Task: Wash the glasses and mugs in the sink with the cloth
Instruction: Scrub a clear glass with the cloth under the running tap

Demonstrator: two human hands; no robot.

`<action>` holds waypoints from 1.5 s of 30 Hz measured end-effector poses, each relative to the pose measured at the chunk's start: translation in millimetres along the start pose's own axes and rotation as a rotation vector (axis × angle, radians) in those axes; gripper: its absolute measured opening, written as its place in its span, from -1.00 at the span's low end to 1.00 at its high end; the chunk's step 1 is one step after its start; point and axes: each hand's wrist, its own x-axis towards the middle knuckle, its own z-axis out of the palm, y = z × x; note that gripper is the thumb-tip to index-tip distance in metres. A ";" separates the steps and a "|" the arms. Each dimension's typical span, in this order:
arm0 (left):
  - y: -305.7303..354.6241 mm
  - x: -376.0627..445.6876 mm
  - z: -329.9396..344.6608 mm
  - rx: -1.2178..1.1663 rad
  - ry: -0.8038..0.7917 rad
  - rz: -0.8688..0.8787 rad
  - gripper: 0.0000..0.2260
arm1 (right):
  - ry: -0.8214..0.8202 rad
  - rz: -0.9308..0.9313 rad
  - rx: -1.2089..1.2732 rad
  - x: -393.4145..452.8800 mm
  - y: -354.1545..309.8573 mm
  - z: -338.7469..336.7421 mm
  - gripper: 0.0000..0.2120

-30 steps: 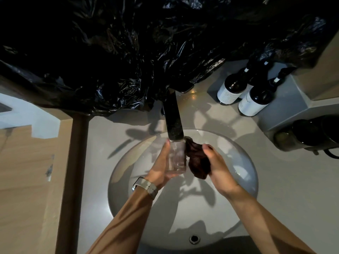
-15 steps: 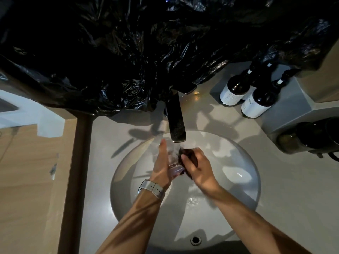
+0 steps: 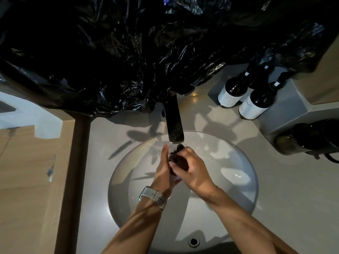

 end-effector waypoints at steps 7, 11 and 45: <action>7.5 -15.2 1.1 0.065 -0.103 0.185 -0.43 | 0.151 0.518 0.719 18.4 -0.4 -13.1 -0.89; 12.8 -12.4 0.5 0.127 -0.114 0.235 -0.40 | 0.202 0.635 0.836 8.9 -4.7 -14.5 -0.94; 18.3 -12.5 -14.9 -0.114 -0.094 0.107 -0.39 | 0.089 0.313 0.605 0.7 -13.7 8.0 -0.63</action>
